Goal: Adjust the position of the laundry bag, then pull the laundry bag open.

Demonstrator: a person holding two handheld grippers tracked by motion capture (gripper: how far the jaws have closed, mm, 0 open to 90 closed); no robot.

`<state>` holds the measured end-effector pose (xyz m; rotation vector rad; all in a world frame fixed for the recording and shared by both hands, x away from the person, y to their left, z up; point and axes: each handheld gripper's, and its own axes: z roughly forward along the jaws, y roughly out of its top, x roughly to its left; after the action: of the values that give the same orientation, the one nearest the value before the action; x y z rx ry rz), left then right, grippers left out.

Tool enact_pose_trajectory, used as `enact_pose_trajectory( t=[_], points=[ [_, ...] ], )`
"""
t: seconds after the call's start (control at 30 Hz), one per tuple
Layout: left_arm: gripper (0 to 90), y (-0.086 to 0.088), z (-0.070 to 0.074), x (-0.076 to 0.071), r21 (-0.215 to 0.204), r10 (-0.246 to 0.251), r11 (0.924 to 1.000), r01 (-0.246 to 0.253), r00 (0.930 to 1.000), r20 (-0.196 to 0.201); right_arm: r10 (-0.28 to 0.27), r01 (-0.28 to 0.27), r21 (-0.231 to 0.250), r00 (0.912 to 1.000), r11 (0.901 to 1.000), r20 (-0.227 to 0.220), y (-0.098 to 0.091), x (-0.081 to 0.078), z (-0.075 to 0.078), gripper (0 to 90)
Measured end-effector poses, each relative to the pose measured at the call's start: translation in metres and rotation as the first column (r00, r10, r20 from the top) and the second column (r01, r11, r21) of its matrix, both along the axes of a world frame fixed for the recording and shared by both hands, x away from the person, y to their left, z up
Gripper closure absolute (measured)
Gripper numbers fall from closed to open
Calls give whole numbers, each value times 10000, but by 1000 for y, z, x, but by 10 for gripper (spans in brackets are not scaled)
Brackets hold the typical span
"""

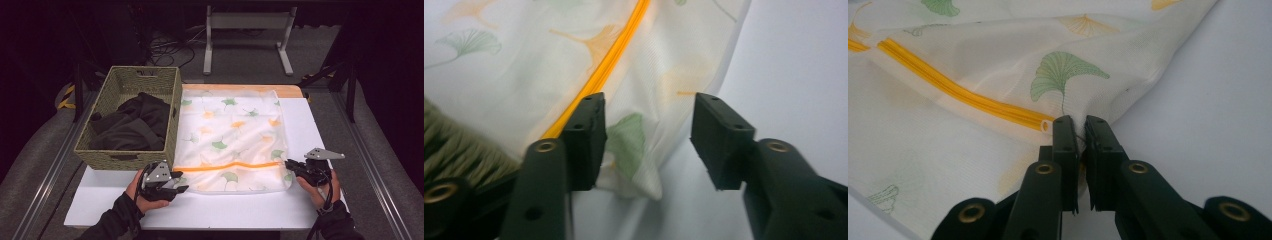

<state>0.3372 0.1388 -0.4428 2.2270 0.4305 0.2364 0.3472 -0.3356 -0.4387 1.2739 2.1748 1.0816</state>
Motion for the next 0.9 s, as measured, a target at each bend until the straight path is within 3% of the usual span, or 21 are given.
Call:
enact_pose_trajectory(
  t=[0.03, 0.1, 0.3, 0.47, 0.63, 0.9],
  points=[
    [372, 0, 0, 0, 0, 0, 10000, 0, 10000, 0, 0, 0, 0, 10000, 10000, 0, 0, 0, 0, 846],
    [321, -5, 2, 2, -103, 17, 9999, -18, 9999, -118, 14, -14, -49, 10000, 10000, 16, 0, -1, 2, 846],
    [254, -24, 7, 4, -135, -177, 9998, 175, 9997, -150, -21, 22, -64, 10000, 10000, 94, 1, -3, 5, 846],
    [272, -51, 13, 8, 19, -904, 9959, 904, 9959, 4, -13, 14, -69, 9999, 10000, 105, 2, -4, 6, 845],
    [322, -89, 20, 12, 43, -1506, 9886, 1505, 9883, 249, 31, -30, -46, 9999, 10000, 131, 1, -6, 7, 844],
    [387, -150, 17, 25, 18, -2297, 9733, 2297, 9732, 85, 77, -76, -25, 9997, 10000, 213, 2, -9, 10, 845]
  ],
)
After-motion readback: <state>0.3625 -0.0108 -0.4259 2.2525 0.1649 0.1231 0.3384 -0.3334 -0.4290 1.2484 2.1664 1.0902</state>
